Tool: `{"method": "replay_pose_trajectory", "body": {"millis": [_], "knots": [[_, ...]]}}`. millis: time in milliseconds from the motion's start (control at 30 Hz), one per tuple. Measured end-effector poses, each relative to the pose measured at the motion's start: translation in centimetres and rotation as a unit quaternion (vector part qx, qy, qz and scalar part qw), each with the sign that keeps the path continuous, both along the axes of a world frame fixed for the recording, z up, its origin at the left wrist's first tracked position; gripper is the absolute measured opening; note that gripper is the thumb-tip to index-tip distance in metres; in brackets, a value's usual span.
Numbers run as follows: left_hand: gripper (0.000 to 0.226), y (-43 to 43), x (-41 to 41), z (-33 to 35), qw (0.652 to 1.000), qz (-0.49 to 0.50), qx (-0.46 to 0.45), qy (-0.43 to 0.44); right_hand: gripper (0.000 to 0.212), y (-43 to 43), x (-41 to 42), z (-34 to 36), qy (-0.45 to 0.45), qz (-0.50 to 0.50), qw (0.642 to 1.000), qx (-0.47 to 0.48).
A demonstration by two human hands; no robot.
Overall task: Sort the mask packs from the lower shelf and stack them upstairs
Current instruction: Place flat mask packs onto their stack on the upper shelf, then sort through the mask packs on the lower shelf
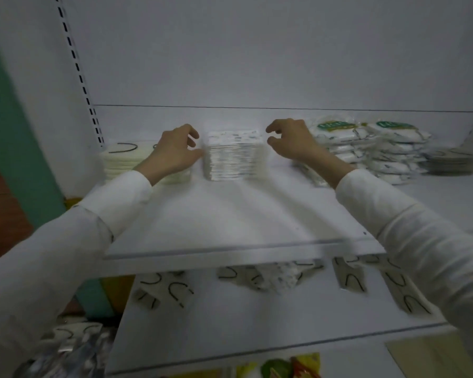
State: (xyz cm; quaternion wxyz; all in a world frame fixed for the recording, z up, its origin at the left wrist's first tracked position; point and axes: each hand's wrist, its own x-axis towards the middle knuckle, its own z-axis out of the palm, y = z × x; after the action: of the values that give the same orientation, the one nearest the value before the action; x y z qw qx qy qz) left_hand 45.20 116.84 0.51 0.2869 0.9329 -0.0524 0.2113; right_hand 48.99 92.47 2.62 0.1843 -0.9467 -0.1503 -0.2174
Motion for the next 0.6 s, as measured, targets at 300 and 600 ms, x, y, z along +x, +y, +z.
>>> {"method": "replay_pose_trajectory", "body": {"millis": [300, 600], "knots": [[0.019, 2.6, -13.7, -2.7, 0.99, -0.093, -0.106, -0.008, 0.032, 1.8, -14.8, -3.4, -0.07, 0.112, 0.991, -0.018], [0.016, 3.0, -21.8, -9.7, 0.946, -0.222, -0.216, 0.092, 0.031, 2.4, -23.4, -13.3, -0.066, 0.271, 0.937, -0.212]]}}
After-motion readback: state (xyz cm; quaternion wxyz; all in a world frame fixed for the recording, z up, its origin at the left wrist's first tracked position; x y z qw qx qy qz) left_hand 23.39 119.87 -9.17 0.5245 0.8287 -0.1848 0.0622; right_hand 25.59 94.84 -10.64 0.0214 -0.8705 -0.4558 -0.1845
